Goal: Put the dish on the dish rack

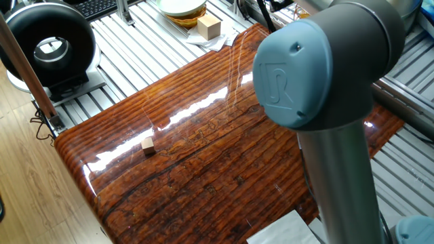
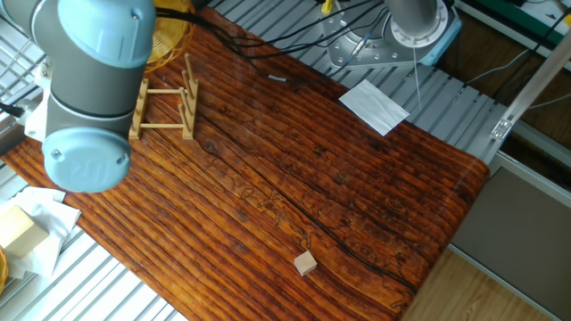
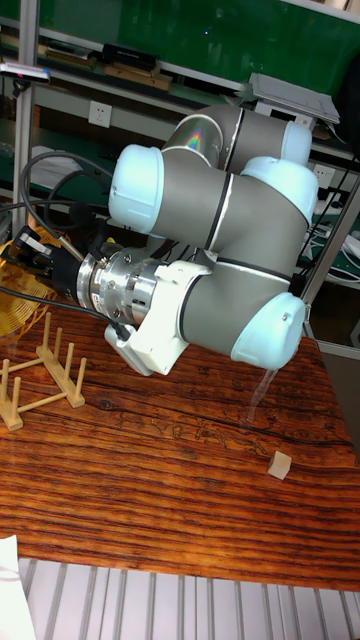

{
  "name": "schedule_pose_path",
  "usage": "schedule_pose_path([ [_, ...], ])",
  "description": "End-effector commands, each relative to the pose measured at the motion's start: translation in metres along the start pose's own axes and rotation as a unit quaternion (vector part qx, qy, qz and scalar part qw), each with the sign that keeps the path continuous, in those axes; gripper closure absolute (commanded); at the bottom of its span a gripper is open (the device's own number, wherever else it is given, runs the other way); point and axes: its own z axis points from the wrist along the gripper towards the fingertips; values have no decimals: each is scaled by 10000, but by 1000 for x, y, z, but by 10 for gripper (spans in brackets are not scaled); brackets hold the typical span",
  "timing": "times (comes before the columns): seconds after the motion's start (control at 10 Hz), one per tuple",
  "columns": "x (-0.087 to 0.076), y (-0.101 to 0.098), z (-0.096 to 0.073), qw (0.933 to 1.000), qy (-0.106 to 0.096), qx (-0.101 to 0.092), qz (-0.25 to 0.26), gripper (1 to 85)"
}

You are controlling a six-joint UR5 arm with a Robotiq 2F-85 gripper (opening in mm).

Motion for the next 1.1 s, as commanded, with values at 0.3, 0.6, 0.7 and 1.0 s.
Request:
schedule_pose_path([
  [0.3,17,-2,-4,9995,296,41,139,847],
  [0.6,20,-4,0,9986,447,112,271,847],
  [0.7,20,-4,4,9982,480,132,338,847],
  [1.0,16,-5,10,9976,488,161,462,847],
])
